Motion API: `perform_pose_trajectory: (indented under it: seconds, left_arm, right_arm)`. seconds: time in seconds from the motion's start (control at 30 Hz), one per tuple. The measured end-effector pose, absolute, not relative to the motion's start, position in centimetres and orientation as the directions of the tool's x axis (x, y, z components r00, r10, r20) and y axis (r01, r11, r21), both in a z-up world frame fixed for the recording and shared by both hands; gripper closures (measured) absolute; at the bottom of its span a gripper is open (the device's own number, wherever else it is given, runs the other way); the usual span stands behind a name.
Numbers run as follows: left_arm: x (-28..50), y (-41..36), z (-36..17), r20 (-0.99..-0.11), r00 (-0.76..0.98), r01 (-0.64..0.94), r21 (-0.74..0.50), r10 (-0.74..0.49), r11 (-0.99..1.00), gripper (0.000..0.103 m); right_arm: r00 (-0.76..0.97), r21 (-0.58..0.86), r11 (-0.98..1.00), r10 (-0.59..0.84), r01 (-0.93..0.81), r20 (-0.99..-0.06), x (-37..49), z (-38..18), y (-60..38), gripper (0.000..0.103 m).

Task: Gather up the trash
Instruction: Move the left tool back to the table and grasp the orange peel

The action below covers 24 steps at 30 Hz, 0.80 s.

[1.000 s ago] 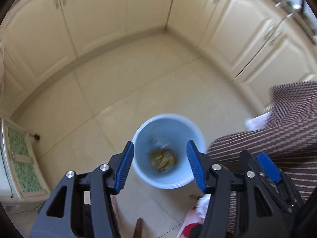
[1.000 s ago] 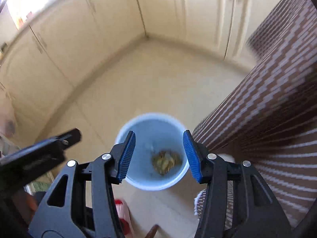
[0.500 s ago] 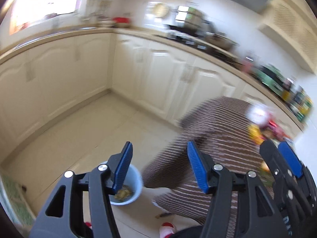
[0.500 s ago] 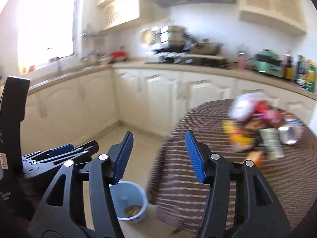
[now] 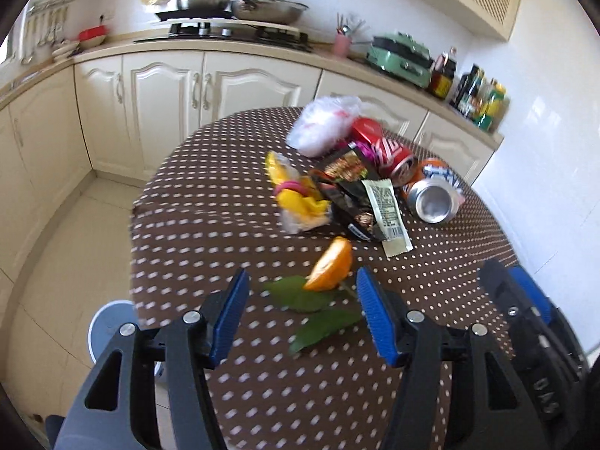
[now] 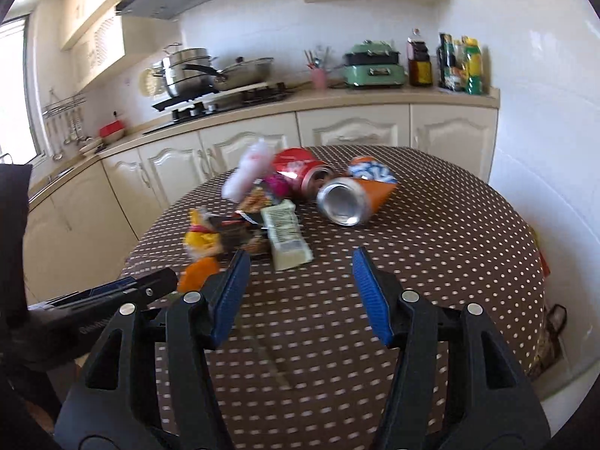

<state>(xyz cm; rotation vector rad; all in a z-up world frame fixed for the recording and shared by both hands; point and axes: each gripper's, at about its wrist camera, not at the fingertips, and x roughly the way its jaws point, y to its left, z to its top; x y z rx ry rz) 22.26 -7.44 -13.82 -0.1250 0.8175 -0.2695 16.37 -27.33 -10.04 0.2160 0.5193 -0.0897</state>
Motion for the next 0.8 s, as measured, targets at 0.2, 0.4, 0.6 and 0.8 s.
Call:
perform_pose_trajectory:
  seconds: [0.2, 0.4, 0.6, 0.8]
  left_arm:
    - [25.5, -9.4, -15.2, -0.747, 0.621, 0.198, -0.144, -0.238, 0.969, 0.044]
    - [25.8, -9.1, -14.8, -0.730, 0.629, 0.242, -0.145, -0.269, 0.959, 0.088]
    - [25.1, -6.6, -12.1, -0.643, 0.713, 0.185, -0.213, -0.280, 0.959, 0.089]
    - [26.0, -4.9, -11.8, -0.652, 0.719, 0.128, -0.215, -0.240, 0.968, 0.089]
  right_arm:
    - [0.838, 0.206, 0.970, 0.002, 0.131, -0.545, 18.8, -10.9, -28.8, 0.045]
    - [0.791, 0.203, 0.974, 0.047, 0.099, -0.611, 22.2, -11.9, -29.0, 0.043]
    - [0.722, 0.148, 0.988, 0.065, 0.052, -0.689, 25.6, -12.9, -27.4, 0.043]
    - [0.643, 0.104, 0.995, 0.079, 0.001, -0.762, 29.0, -14.4, -26.0, 0.043]
